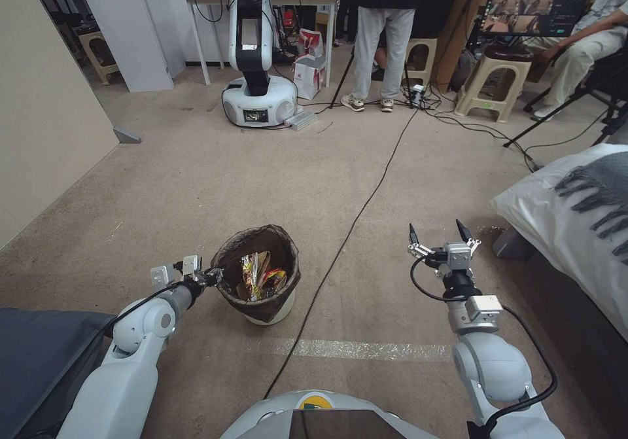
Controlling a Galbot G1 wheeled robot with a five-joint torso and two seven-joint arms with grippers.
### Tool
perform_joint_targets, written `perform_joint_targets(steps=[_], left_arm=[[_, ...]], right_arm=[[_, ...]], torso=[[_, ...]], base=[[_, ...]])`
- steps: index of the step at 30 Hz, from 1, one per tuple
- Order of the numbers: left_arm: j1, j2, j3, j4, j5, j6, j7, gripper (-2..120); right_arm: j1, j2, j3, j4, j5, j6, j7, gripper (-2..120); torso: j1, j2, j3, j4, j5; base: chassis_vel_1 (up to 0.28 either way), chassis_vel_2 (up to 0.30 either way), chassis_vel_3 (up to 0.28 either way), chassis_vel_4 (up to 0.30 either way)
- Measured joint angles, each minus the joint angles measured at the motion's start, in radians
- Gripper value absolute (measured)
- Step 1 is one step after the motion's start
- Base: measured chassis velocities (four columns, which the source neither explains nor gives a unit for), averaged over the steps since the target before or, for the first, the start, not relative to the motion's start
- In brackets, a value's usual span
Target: Pick up the trash bin, then pick up the garbage from the floor and place it into the trash bin.
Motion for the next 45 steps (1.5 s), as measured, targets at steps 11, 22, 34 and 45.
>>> perform_joint_targets(steps=[11, 22, 34, 45], left_arm=[[0.054, -0.004, -0.084, -0.167, 0.103, 0.0, 0.039, 81], [0.157, -0.078, -0.1, -0.357, 0.401, -0.368, -0.022, 100], [0.331, -0.16, -0.104, -0.308, 0.528, -0.635, -0.107, 100], [0.463, -0.183, -0.094, -0.255, 0.589, -0.846, -0.14, 100]], right_arm=[[0.007, 0.0, -0.005, -0.007, 0.002, 0.0, 0.004, 100], [-0.036, 0.024, 0.011, 0.062, 0.06, -0.013, 0.106, 100], [-0.145, 0.074, 0.057, 0.094, 0.071, 0.002, 0.116, 100], [-0.209, 0.115, 0.057, 0.09, 0.043, 0.063, 0.111, 100]], torso=[[0.0, 0.0, 0.0, -0.0002, 0.0], [0.0, 0.0, 0.0, -0.0003, 0.0002], [0.0, 0.0, 0.0, -0.0005, 0.0], [0.0, 0.0, 0.0, 0.0, 0.0]], base=[[0.0, 0.0, 0.0, 0.0], [0.0, 0.0, 0.0, 0.0], [0.0, 0.0, 0.0, 0.0], [0.0, 0.0, 0.0, 0.0]])
